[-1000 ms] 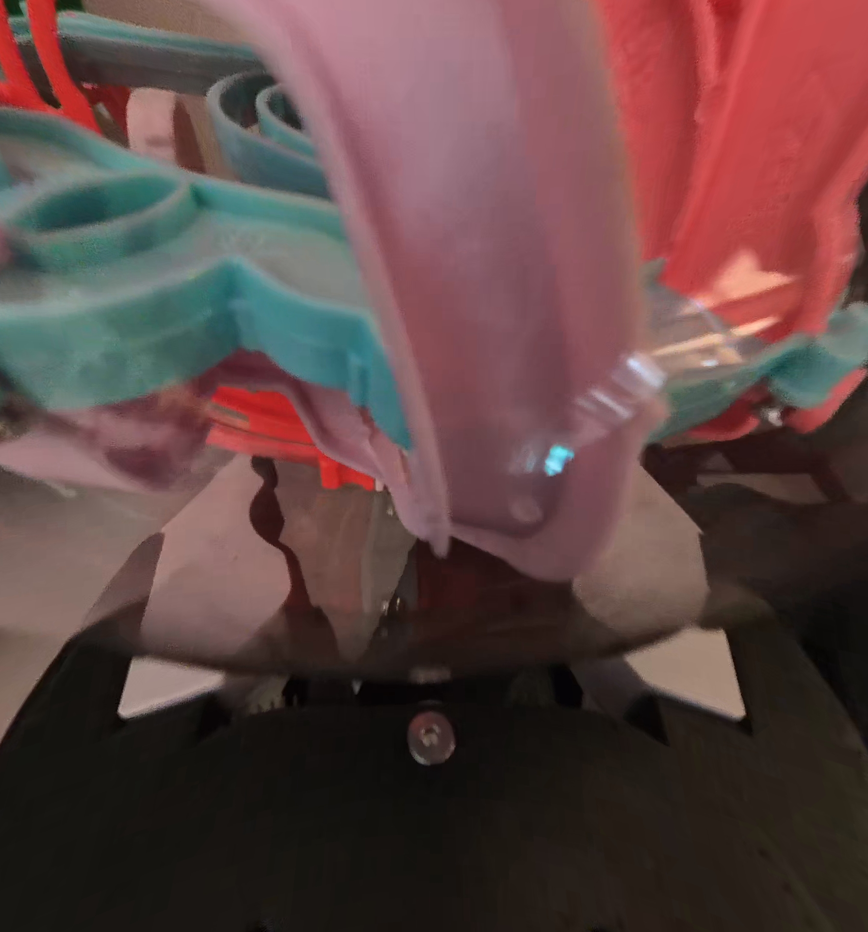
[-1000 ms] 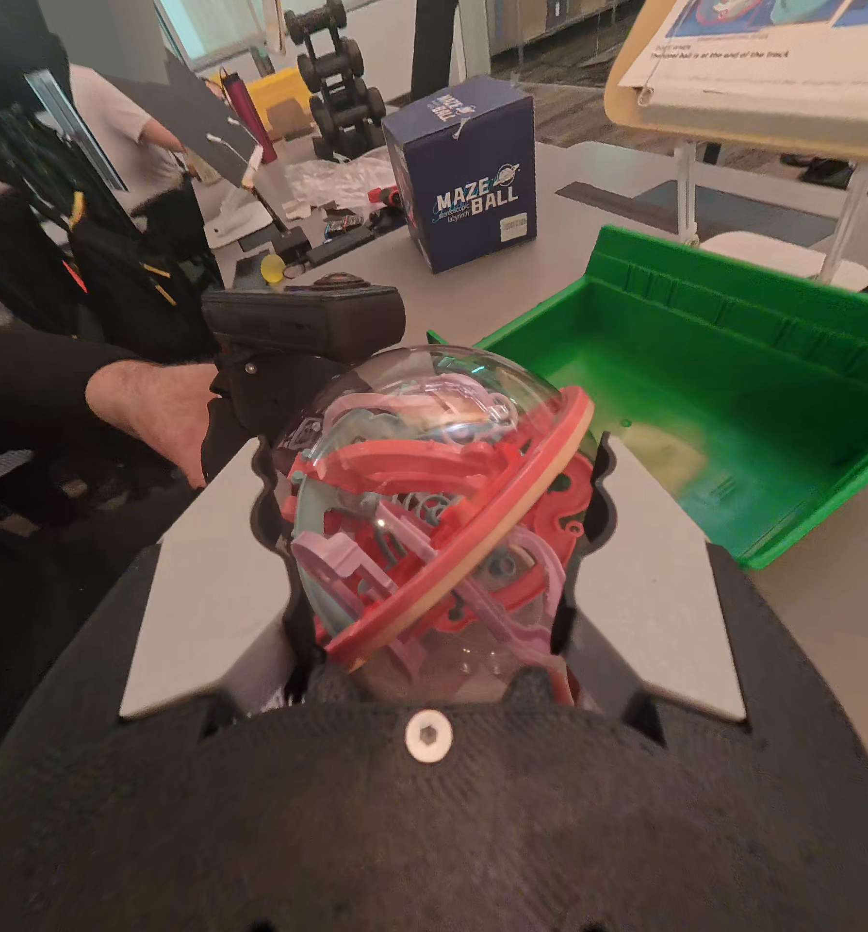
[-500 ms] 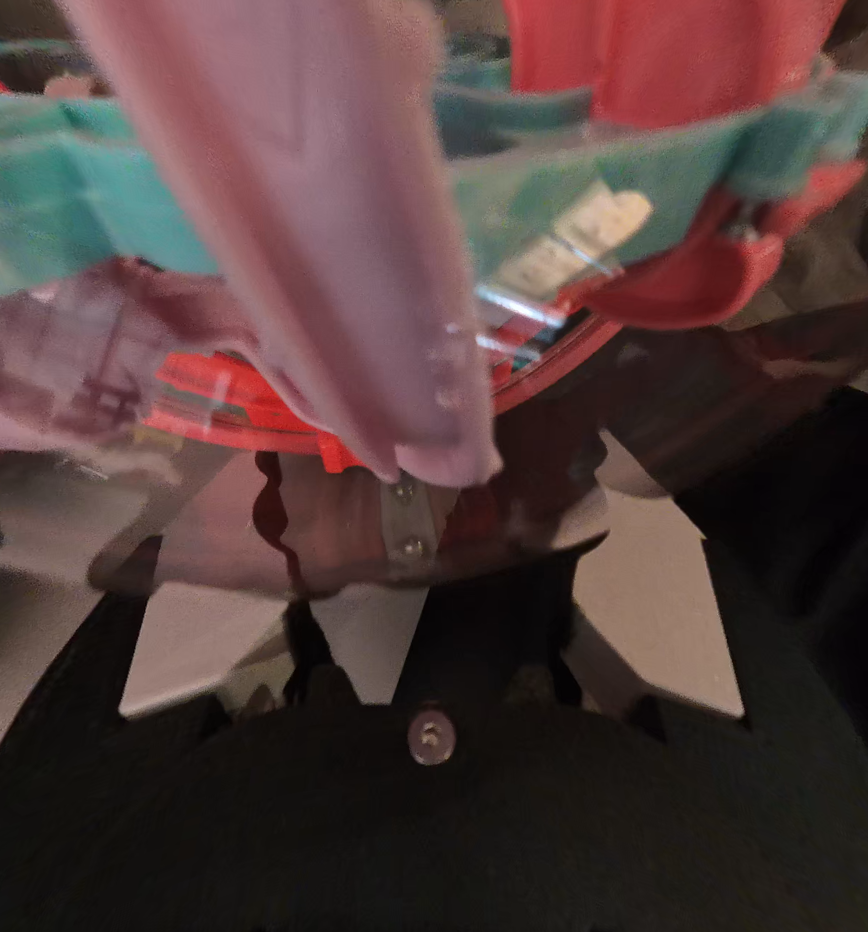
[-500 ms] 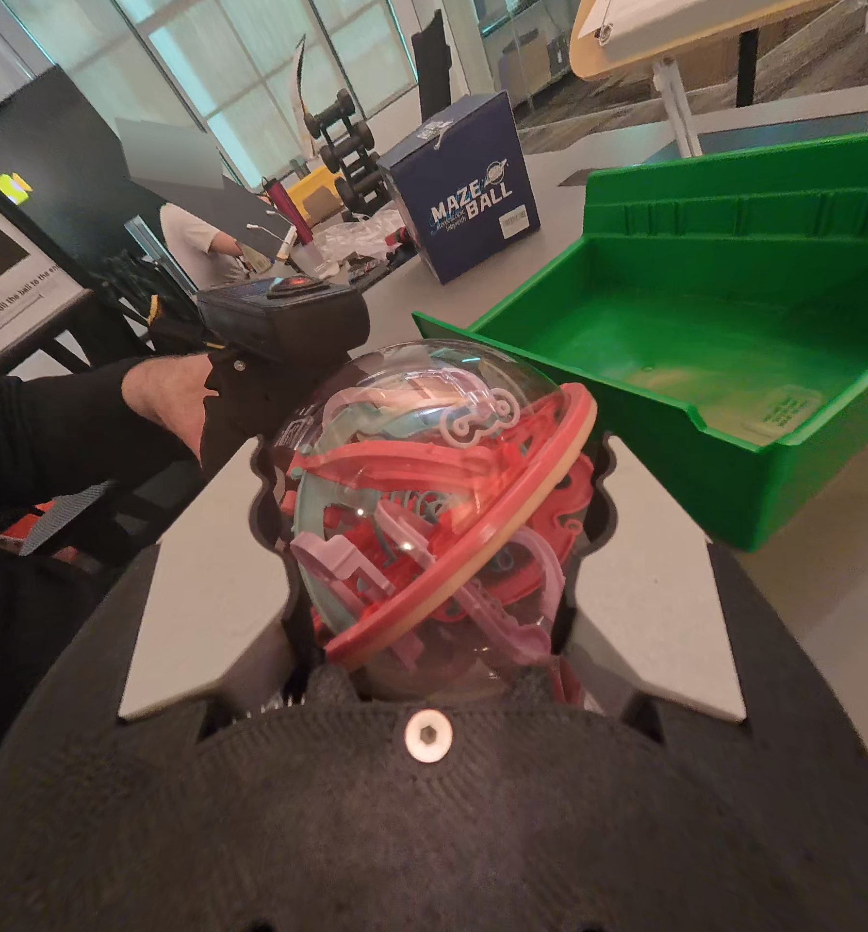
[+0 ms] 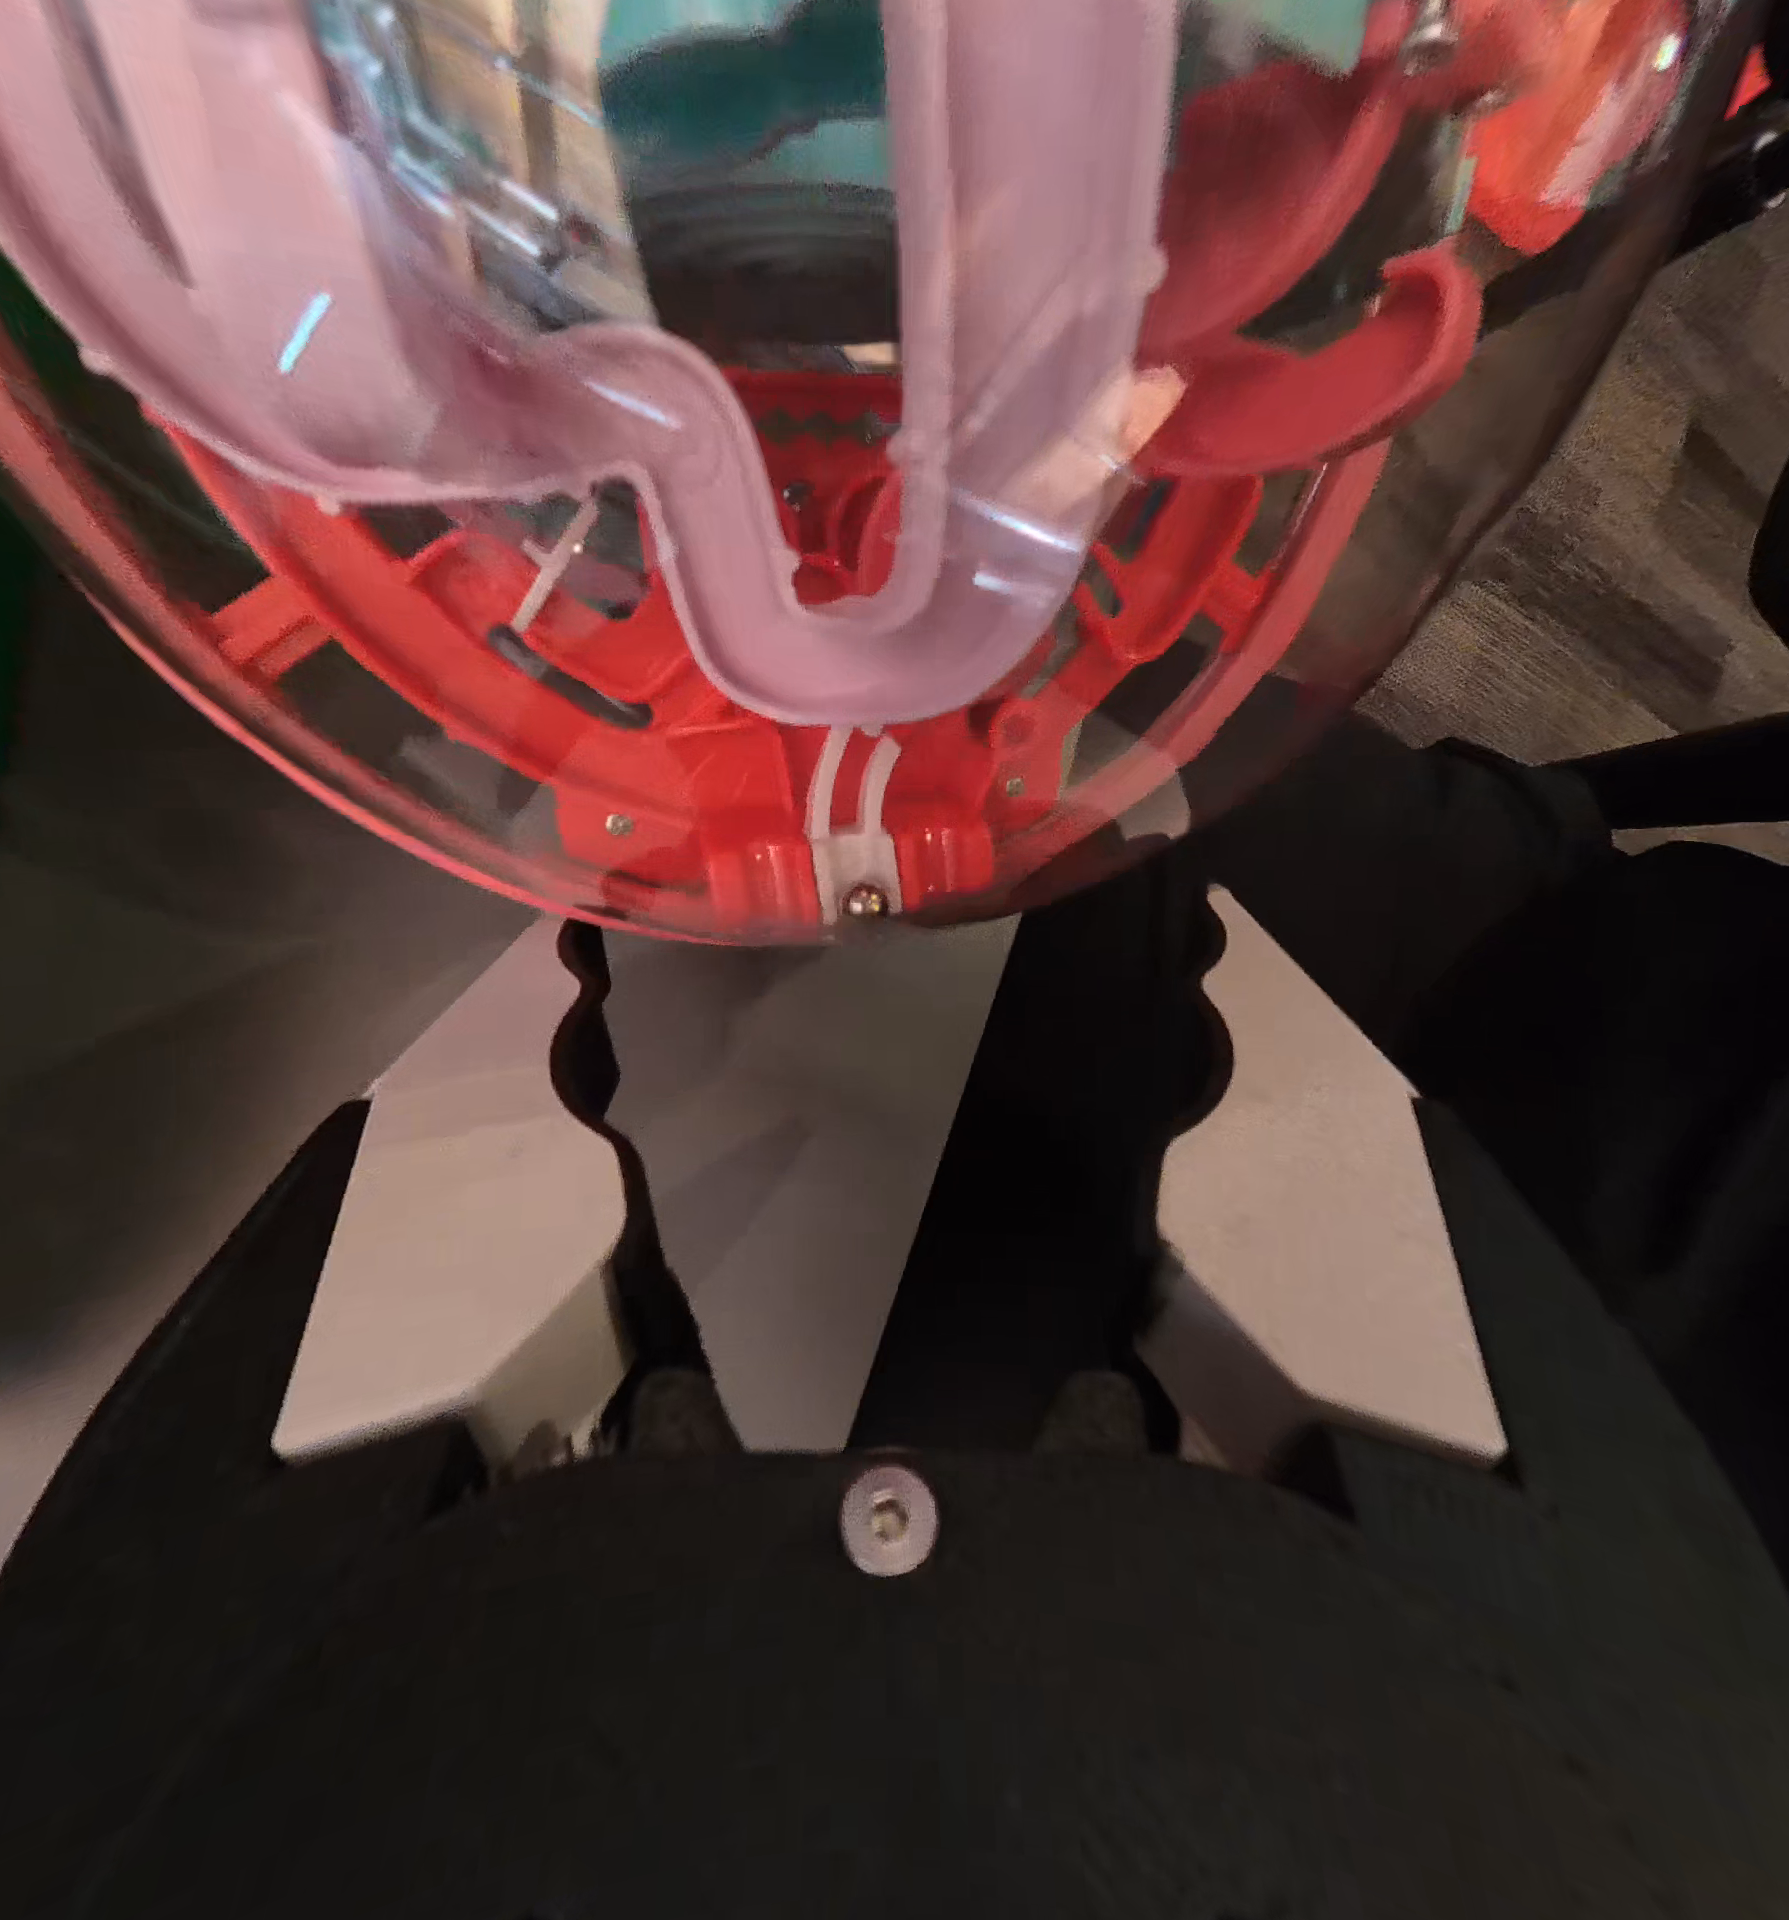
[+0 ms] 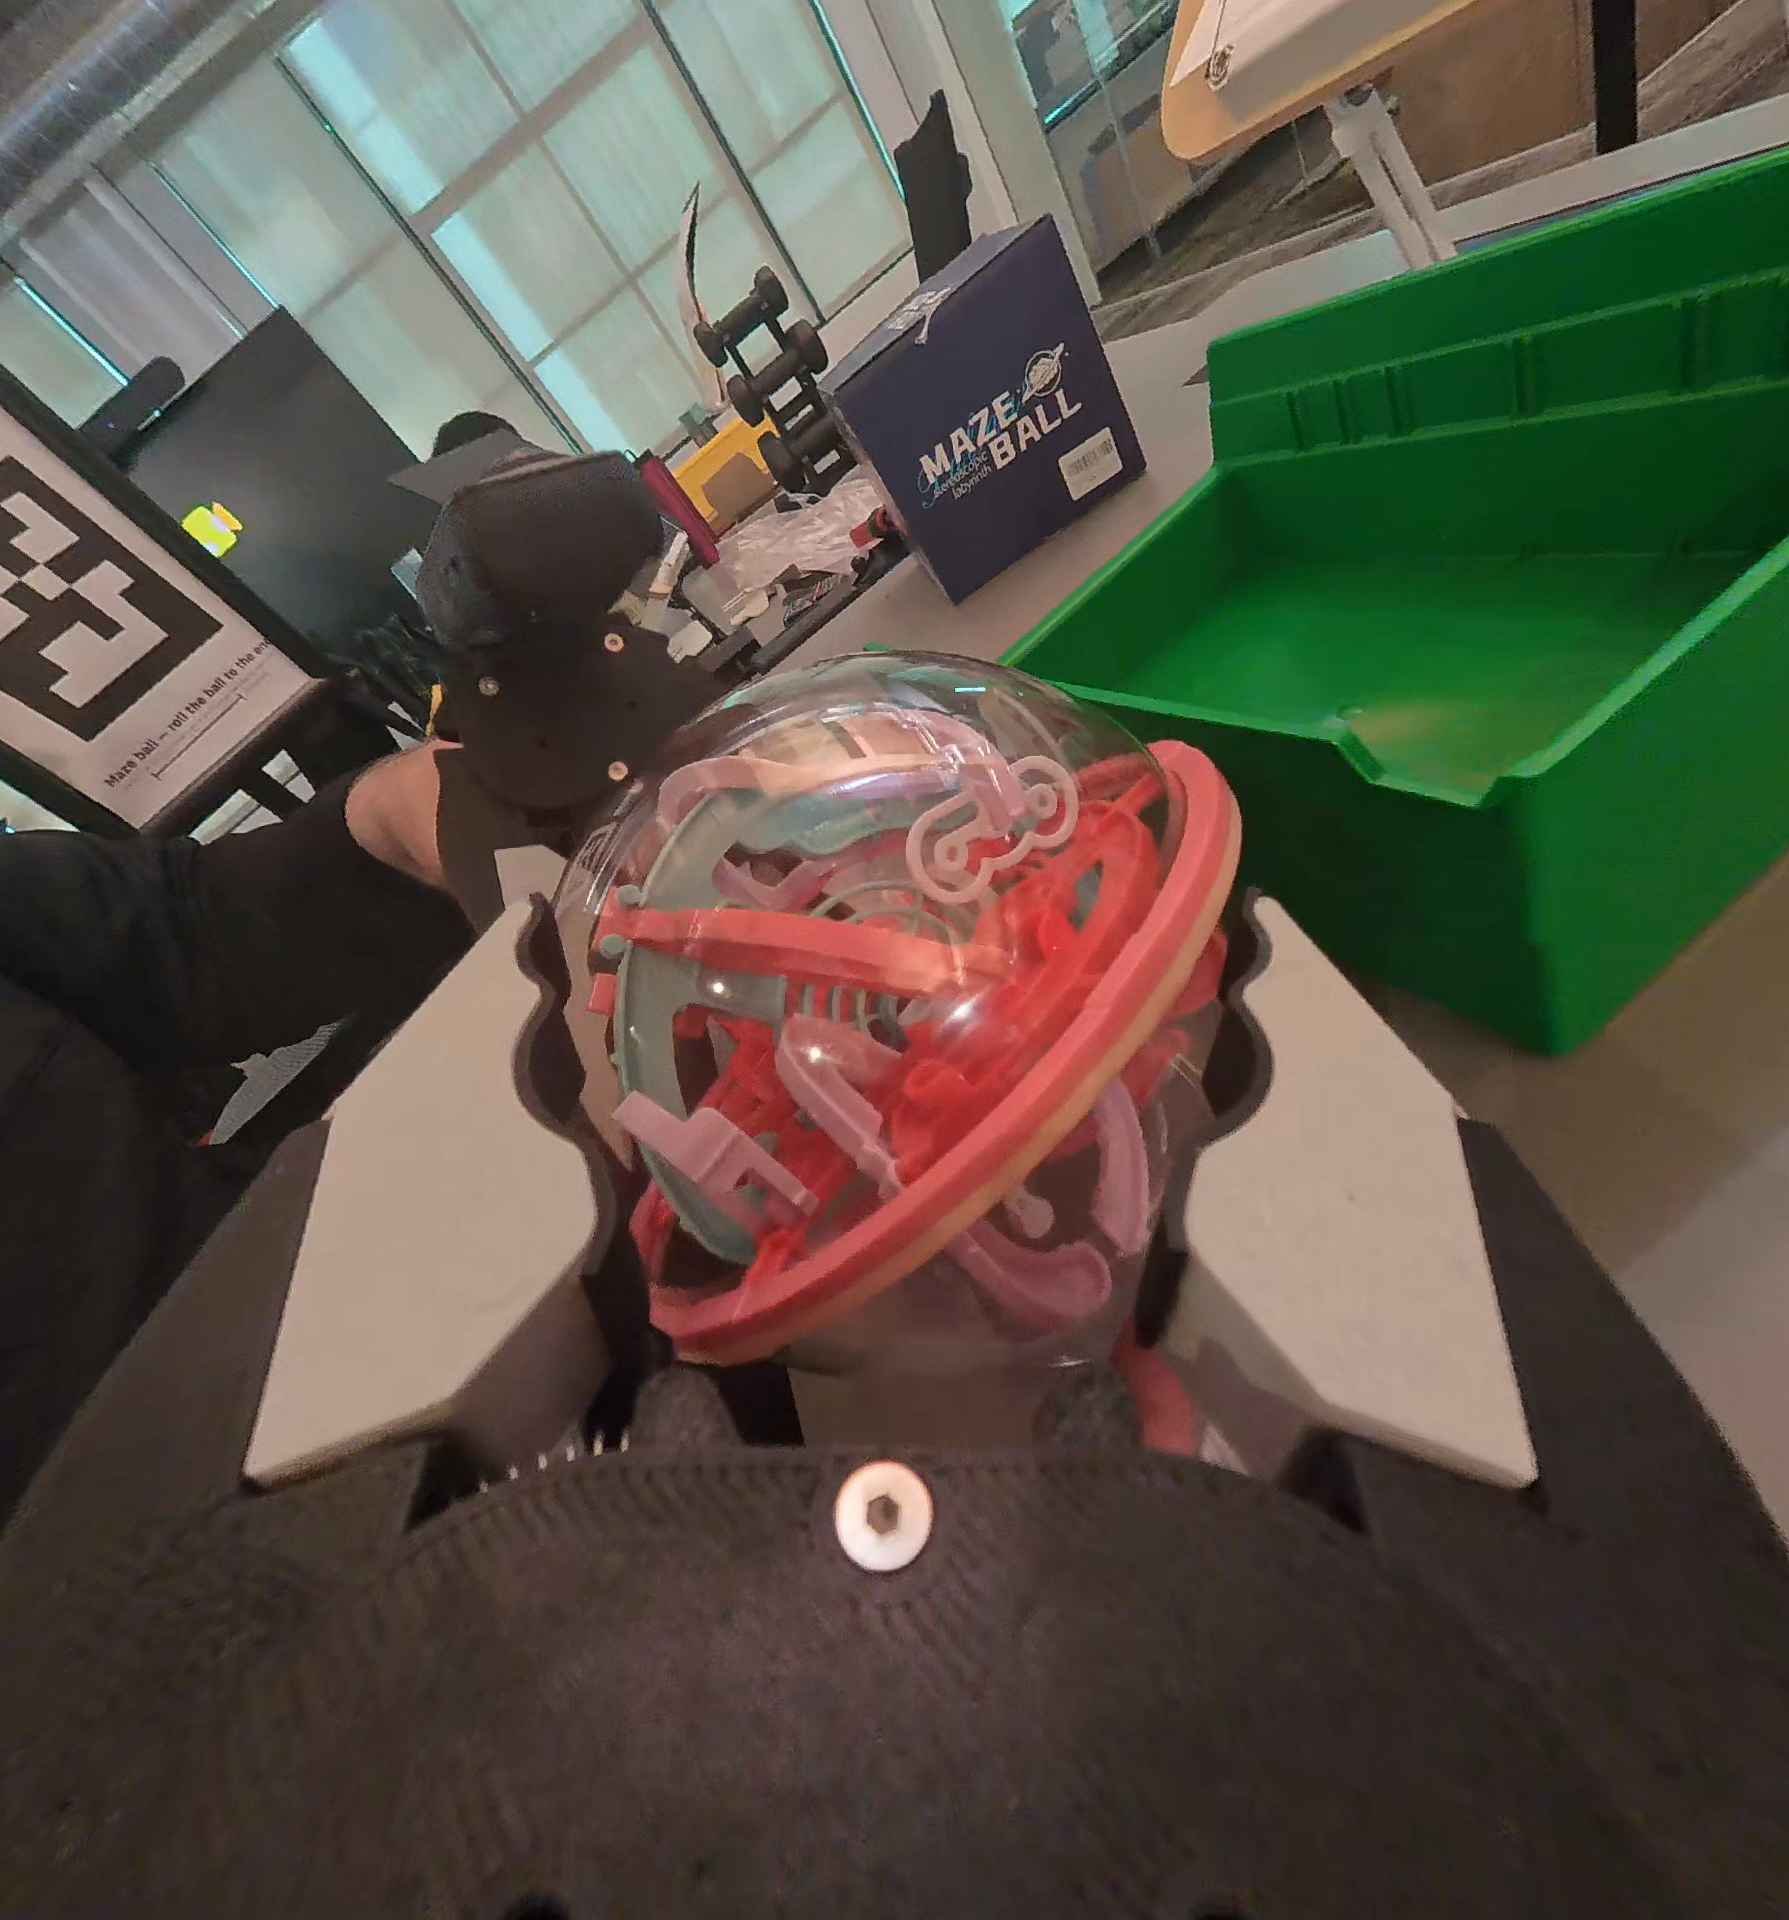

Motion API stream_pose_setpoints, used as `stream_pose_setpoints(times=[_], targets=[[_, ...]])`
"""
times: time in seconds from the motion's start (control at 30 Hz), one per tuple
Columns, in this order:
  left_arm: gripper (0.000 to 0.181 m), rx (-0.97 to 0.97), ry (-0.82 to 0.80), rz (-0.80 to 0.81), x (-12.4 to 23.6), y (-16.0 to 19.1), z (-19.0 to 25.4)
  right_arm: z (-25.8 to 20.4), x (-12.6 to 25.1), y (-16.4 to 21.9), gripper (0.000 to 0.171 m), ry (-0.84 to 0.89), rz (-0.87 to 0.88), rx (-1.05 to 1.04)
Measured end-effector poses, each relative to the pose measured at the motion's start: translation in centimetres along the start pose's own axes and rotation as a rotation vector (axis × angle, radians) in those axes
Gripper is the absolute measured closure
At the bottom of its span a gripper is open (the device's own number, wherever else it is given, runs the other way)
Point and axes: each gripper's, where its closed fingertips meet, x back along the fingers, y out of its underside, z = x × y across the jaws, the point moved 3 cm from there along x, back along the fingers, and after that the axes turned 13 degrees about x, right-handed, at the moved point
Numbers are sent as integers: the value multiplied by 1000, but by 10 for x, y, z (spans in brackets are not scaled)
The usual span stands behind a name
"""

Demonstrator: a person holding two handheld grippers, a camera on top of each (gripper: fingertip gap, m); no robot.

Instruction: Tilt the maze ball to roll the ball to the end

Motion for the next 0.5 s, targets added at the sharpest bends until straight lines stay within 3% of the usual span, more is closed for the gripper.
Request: stream_pose_setpoints(times=[0.5], targets=[[76,-7,-37,159,22,-18,-9,-4,11,13,48,12,-64,24]])
